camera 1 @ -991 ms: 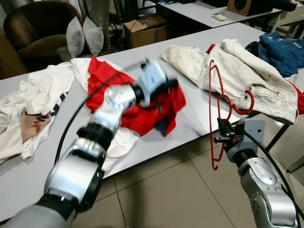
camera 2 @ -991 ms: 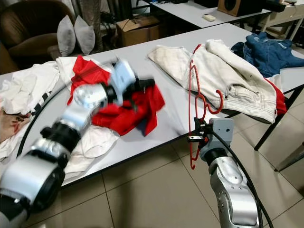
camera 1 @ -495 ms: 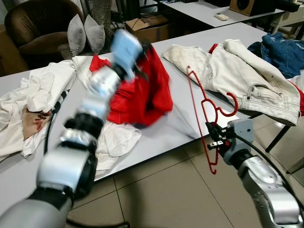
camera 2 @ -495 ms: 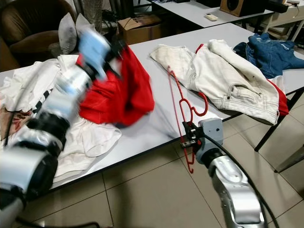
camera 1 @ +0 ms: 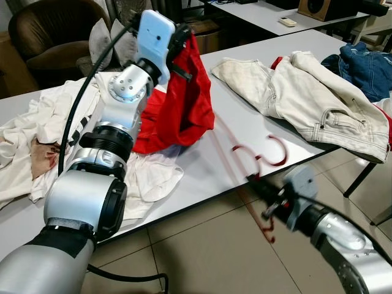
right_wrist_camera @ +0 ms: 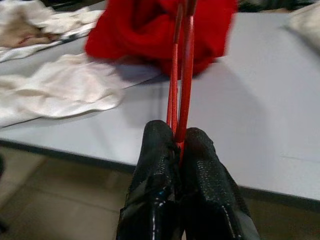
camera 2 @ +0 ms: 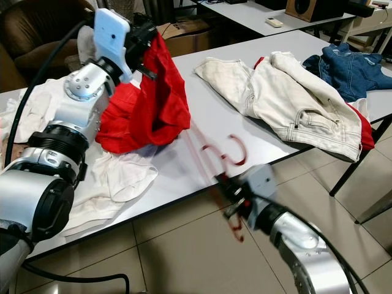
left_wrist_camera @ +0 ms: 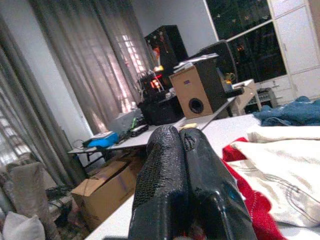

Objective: Hang hanger

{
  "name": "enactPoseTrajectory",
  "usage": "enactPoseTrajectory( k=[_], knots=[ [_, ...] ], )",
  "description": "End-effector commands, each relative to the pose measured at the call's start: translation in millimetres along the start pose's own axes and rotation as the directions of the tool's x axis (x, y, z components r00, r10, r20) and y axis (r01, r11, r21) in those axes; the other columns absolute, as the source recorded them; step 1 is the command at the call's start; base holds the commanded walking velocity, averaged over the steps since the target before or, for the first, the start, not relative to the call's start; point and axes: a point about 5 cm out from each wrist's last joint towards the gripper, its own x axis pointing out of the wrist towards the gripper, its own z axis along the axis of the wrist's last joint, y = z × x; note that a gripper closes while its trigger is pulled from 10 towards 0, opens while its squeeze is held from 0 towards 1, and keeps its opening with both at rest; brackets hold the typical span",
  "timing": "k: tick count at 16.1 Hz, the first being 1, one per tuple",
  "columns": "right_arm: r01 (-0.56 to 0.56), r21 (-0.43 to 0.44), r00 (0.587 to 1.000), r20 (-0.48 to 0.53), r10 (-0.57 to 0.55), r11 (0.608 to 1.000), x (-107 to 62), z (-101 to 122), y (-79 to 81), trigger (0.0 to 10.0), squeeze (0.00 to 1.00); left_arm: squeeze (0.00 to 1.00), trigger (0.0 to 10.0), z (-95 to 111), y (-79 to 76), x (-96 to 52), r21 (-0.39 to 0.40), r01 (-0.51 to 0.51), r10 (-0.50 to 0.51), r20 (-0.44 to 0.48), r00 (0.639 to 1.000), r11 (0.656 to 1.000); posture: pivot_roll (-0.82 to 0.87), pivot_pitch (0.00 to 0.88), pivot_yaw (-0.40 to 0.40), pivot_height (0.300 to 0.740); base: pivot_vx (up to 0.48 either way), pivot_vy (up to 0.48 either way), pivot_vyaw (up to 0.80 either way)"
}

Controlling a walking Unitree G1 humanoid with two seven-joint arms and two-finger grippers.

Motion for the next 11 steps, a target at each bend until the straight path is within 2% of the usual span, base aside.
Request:
enactPoseTrajectory(
  k=[1, 3, 5, 8, 11],
  knots=[
    [-0.023, 0.009, 1.000, 0.009, 0.023, 1.000, 2.0, 3, 3.4, 10.0, 0.00, 0.00, 0.0, 10, 0.2, 4.3, 0.018, 0.032, -0.032, 0.040, 0.999, 0.999, -0.28, 0.000, 0.101, 0.740, 0.000, 0.000, 0.00],
    [0.002, 0.010, 0.999, 0.044, -0.002, 1.000, 11.3, 11, 0.7, 10.0, 0.00, 0.00, 0.0, 5, -11.6, 0.8, 0.057, 0.169, -0.171, 0.019, 0.985, 0.984, -0.27, 0.000, 0.095, 0.740, 0.000, 0.000, 0.00],
    [0.001, 0.020, 0.998, 0.063, -0.003, 1.000, 15.5, 15, 1.4, 10.0, 0.00, 0.00, 0.0, -2, -13.3, -4.8, 0.079, 0.220, -0.219, -0.019, 0.976, 0.972, -0.26, 0.000, 0.084, 0.740, 0.000, 0.000, 0.00],
    [0.019, 0.025, 0.998, 0.063, -0.021, 0.999, 15.4, 15, -1.3, 10.0, 0.00, 0.00, 0.0, -6, -7.4, -9.7, 0.085, 0.215, -0.213, -0.039, 0.976, 0.973, -0.26, 0.000, 0.074, 0.740, 0.000, 0.000, 0.00],
    [0.058, 0.060, 0.995, 0.083, -0.063, 0.996, 4.4, 18, -9.3, 10.0, 0.00, 0.00, 0.0, -12, 8.0, -15.7, 0.103, 0.156, -0.147, -0.094, 0.985, 0.982, -0.27, 0.000, 0.073, 0.740, 0.000, 0.000, 0.00]
  ],
)
